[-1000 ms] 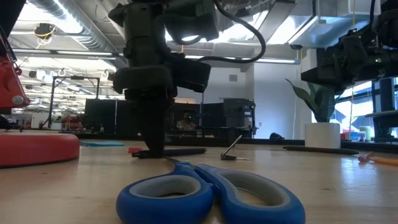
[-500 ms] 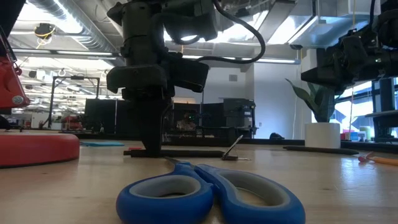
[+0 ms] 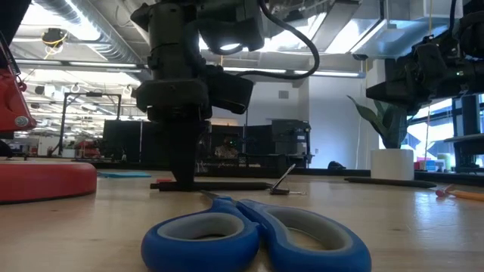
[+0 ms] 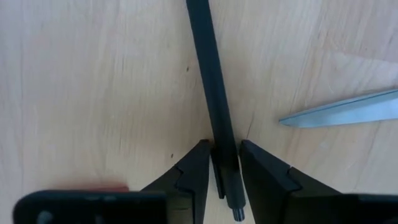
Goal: Pick and place office supplies into organizer
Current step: Put the middle pen into the desk organizer
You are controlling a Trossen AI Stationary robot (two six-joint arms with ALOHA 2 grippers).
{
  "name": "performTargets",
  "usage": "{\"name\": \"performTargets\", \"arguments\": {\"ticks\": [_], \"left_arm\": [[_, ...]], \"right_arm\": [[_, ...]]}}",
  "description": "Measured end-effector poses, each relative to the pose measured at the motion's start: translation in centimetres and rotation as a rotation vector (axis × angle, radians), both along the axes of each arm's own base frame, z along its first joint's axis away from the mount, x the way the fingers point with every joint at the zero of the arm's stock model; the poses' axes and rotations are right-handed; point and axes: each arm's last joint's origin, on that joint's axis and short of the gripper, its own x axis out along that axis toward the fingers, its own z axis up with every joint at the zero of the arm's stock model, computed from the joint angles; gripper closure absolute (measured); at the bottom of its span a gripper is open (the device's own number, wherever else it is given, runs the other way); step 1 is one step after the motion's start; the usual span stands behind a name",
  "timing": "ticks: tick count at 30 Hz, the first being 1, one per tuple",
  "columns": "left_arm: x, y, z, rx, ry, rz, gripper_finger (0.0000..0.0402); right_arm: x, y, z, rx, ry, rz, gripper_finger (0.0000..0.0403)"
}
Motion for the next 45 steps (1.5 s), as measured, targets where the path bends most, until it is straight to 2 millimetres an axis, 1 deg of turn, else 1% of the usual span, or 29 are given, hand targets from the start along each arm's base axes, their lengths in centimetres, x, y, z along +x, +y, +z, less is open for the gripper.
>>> {"name": "performTargets", "arguments": {"ticks": [12,30,37,42,45], "left_arm": [[-0.38,-0.02,-0.04,-0.032,0.046,0.049,0.0310],[-0.42,0.05,-0.13,0.019,0.037,0.078,0.0343],[-0.44,-0.16,-0.17,0.057,0.032,-0.027,0.0344],[-0.53,-0.66,0.33,0.108,-0.001,-0.113,0.0345],[-0.76,-0.80,0.69,0.169,-0.015,-0.140,0.0346]], "right_arm": [[0.00,0.00,0.00,0.000,0.000,0.000,0.0344],[0.00,0.00,0.00,-0.001,0.000,0.000,0.0344],[0.00,0.00,0.00,-0.002,0.001,0.001,0.0344],[0.00,0.00,0.00,-0.002,0.001,0.001,0.0344],[0.00,0.00,0.01,-0.003,0.001,0.000,0.0344]]}}
